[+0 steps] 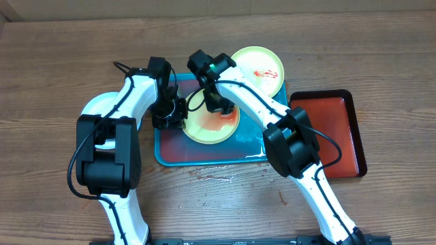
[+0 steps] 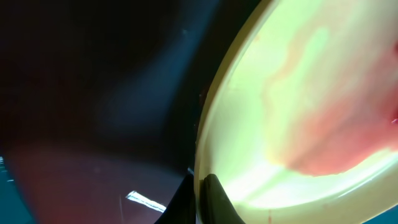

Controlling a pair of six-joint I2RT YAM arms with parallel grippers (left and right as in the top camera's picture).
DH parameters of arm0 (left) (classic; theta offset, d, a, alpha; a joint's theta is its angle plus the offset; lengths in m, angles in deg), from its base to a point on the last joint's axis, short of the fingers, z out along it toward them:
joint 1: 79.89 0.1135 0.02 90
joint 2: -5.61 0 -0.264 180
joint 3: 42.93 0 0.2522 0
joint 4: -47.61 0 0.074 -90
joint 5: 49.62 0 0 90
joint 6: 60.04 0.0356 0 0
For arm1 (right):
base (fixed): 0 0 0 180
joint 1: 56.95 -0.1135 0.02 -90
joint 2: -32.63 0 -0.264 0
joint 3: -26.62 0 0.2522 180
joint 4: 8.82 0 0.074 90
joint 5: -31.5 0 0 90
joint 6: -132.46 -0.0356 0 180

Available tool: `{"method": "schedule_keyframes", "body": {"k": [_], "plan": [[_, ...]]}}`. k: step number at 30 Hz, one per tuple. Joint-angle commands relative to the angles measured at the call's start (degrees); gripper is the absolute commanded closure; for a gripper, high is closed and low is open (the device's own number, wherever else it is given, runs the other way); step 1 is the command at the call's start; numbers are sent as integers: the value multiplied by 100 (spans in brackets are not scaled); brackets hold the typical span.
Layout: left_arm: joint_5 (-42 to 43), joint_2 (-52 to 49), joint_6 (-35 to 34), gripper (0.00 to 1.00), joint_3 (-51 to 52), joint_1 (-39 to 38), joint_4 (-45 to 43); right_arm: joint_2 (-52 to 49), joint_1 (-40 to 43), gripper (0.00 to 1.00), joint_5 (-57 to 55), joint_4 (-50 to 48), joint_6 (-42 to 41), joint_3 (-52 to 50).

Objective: Clean dirty plates on tray and stack at the side

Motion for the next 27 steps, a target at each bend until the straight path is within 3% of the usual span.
{"method": "schedule_keyframes", "body": {"k": [1, 9, 15, 22, 27], "plan": [[-190, -46, 136, 96, 31, 33, 59, -157, -157, 96, 1268, -431, 750, -66], [-190, -46, 140, 96, 31, 33, 55, -157, -212, 96, 3141, -144, 1368, -66], [-190, -46, 138, 96, 31, 33, -4, 11, -63, 96, 3731, 210, 1508, -61], [-372, -46, 140, 96, 31, 33, -55, 994, 542, 96, 3694, 339, 1443, -61], [-498, -33, 192, 96, -2, 33, -120, 1711, 1163, 96, 2949, 540, 1034, -61]]}}
